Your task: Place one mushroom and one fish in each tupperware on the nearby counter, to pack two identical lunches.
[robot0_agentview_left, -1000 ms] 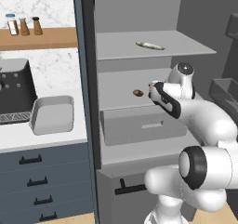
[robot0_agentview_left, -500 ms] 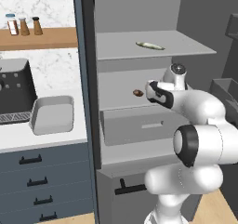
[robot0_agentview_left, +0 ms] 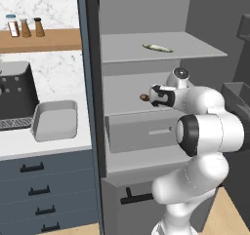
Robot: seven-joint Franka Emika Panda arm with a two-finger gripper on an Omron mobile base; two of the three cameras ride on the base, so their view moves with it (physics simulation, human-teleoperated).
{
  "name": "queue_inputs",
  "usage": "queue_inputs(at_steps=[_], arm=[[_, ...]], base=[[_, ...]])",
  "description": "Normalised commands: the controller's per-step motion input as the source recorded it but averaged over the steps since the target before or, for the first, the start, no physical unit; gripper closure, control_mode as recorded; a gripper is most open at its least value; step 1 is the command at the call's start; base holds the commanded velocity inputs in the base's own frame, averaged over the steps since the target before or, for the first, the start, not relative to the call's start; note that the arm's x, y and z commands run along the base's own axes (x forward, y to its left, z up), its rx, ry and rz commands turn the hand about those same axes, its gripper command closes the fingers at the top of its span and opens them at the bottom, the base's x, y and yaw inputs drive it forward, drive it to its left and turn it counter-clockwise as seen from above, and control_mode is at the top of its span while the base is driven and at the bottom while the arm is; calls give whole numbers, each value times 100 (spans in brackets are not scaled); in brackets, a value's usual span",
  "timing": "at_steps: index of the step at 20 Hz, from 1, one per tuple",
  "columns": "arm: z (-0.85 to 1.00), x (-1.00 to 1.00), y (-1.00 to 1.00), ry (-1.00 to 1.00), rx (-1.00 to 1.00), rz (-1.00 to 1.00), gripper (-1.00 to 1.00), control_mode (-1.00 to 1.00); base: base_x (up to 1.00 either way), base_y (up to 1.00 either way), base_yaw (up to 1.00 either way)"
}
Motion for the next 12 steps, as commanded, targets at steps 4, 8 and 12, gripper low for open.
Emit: queue_inputs(at_steps=[4, 8, 12], arm=[[-22, 30, 0, 0, 0, 0, -100, -100], [-21, 34, 0, 0, 0, 0, -100, -100], [-24, 33, 0, 0, -1, 0, -100, -100]], base=[[0, 0, 0], [0, 0, 0], [0, 0, 0]])
